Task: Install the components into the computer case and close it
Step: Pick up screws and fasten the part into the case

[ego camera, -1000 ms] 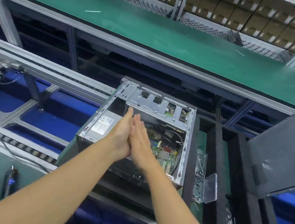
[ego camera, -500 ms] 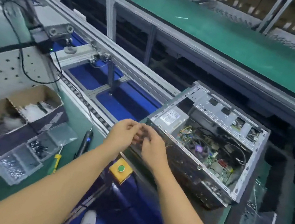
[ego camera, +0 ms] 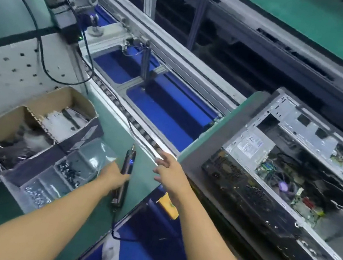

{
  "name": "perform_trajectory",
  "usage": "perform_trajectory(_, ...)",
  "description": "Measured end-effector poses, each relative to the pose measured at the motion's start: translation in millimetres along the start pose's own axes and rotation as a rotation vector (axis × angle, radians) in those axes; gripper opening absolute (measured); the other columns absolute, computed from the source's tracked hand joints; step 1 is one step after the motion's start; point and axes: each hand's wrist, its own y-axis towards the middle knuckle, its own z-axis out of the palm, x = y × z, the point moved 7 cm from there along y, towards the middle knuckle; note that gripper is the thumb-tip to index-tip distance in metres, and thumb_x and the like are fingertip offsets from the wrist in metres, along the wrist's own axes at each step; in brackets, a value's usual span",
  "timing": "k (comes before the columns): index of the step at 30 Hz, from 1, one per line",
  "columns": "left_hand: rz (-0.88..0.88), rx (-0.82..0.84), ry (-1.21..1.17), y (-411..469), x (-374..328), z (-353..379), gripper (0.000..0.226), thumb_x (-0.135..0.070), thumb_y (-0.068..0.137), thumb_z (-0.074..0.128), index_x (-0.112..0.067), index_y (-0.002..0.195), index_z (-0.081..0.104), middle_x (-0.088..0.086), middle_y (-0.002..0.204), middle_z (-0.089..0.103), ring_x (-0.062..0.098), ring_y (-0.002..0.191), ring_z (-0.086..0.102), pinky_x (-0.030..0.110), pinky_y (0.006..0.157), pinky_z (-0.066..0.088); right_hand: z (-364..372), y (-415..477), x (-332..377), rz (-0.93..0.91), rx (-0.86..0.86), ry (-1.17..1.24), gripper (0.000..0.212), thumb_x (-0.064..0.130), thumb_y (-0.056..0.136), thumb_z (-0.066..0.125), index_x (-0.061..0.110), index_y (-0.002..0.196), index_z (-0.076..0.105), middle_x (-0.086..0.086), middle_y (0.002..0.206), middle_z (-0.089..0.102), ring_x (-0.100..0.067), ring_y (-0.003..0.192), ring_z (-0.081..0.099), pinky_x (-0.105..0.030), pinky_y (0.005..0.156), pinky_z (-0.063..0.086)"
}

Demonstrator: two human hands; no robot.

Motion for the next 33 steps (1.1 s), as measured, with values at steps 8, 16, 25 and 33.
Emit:
perform_trajectory(8,-0.004,0.024,0.179,57,17,15,0.041,-0.047,0.085,0.071,-0.009,0.085,0.055,0.003,0.078,0.059,0.02,0.067,0.055,0.03,0.056,0.039,26,20,-21,0.122,-0.015,-0.01,0.05,0.003,0.1,0.041,0.019,0.148,0.043,-0.002,0.133,0.059,-0.017,0.103,0.06,-0.037,0.097,0.052)
perform_trajectory(16,0.026,0.103,0.012,72,22,28,0.022,-0.031,0.078,0.075,-0.011,0.073,0.067,0.005,0.064,0.064,0.022,0.058,0.057,0.027,0.053,0.04,46,20,-37,0.179,0.026,-0.075,0.05,0.008,0.1,0.049,0.02,0.148,0.043,-0.004,0.139,0.058,-0.016,0.104,0.058,-0.029,0.091,0.048)
perform_trajectory(25,0.181,0.49,-0.402,3,-50,40,0.015,-0.014,0.085,0.07,-0.013,0.099,0.07,0.009,0.089,0.075,0.017,0.075,0.071,0.025,0.052,0.049,38,-6,-48,0.029,0.081,-0.128,0.102,0.023,0.083,0.082,0.026,0.158,0.012,-0.007,0.138,0.06,-0.024,0.119,0.063,-0.043,0.104,0.051)
perform_trajectory(33,0.622,0.592,-0.425,-97,-176,21,0.033,-0.029,0.074,0.076,-0.024,0.105,0.066,0.001,0.089,0.068,0.018,0.072,0.064,0.031,0.045,0.048,-51,-80,5,-0.356,-0.027,0.096,0.082,0.009,0.083,0.071,0.051,0.141,0.031,-0.002,0.106,0.067,-0.013,0.083,0.061,-0.039,0.079,0.056)
